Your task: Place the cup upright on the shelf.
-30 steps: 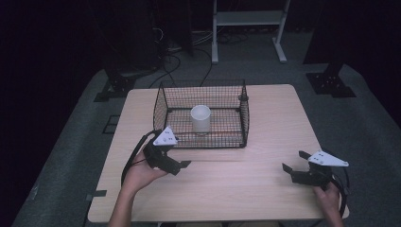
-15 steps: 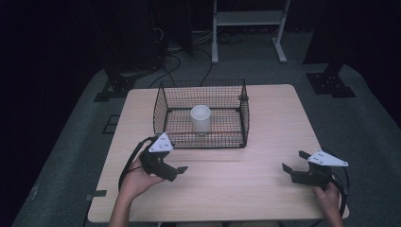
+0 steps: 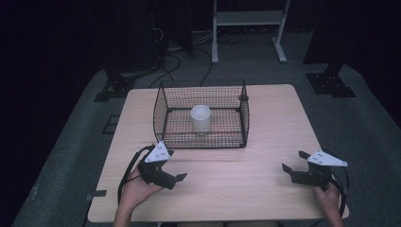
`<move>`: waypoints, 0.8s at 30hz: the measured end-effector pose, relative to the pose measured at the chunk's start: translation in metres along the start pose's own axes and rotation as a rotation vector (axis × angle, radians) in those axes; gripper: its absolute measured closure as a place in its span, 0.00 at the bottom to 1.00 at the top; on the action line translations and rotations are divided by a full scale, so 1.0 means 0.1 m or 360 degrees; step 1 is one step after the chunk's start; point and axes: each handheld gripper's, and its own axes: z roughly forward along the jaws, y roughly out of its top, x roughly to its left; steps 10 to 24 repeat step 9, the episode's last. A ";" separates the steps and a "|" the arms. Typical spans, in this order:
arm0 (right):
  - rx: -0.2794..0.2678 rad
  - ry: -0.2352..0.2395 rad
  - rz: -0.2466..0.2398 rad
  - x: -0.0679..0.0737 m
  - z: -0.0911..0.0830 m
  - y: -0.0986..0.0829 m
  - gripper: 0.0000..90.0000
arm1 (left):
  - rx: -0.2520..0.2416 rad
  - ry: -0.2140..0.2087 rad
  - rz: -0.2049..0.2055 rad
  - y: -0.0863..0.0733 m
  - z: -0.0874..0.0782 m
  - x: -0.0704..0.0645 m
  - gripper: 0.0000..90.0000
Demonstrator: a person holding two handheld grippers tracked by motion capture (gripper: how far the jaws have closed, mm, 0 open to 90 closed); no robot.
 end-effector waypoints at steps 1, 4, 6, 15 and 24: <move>-0.0002 -0.0002 0.0001 0.00 0.00 0.00 0.15 | -0.0001 -0.0006 -0.0003 -0.02 0.01 -0.01 0.09; -0.0001 -0.0001 0.0004 0.00 0.00 0.00 0.15 | 0.0013 0.0024 0.0012 -0.08 0.04 -0.08 0.09; -0.0003 -0.0006 0.0006 0.00 0.00 0.00 0.15 | 0.0024 0.0007 0.0016 -0.13 0.07 -0.10 0.09; -0.0006 -0.0001 0.0005 0.00 -0.01 0.00 0.15 | 0.0076 0.0004 0.0007 -0.19 0.10 -0.10 0.09; -0.0006 -0.0001 0.0005 0.00 -0.01 0.00 0.15 | 0.0076 0.0004 0.0007 -0.19 0.10 -0.10 0.09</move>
